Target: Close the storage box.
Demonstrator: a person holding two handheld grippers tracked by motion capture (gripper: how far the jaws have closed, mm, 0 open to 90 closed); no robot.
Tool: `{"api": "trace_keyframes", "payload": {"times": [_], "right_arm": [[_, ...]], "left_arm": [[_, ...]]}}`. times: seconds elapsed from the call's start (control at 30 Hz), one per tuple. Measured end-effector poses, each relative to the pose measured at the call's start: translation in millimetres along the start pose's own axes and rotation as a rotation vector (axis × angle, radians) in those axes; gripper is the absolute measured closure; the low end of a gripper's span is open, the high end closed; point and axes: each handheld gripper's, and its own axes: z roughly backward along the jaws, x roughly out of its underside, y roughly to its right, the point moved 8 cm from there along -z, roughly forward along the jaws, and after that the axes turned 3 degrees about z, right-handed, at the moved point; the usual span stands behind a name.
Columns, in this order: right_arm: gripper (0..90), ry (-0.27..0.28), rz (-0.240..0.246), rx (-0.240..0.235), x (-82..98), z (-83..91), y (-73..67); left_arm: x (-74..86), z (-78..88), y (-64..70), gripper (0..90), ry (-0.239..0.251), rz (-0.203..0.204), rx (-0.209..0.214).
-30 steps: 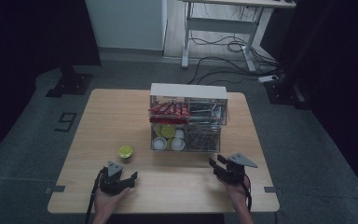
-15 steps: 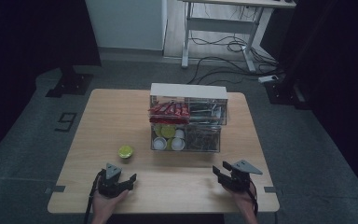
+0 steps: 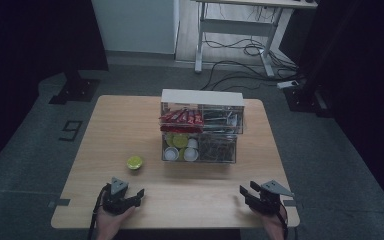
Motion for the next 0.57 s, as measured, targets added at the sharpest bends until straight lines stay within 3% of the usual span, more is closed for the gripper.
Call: {"api": "trace_keyframes", "payload": {"times": [0.27, 0.57], "right_arm": [[46.5, -0.004, -0.021, 0.029, 4.0, -1.7, 6.6], [45.4, -0.004, -0.015, 0.025, 4.0, -3.2, 5.9]], "left_arm": [[1.7, -0.3, -3.9, 30.8, -0.006, 0.002, 0.000], [1.3, 0.0, -5.1, 30.5, -0.009, -0.002, 0.000]]}}
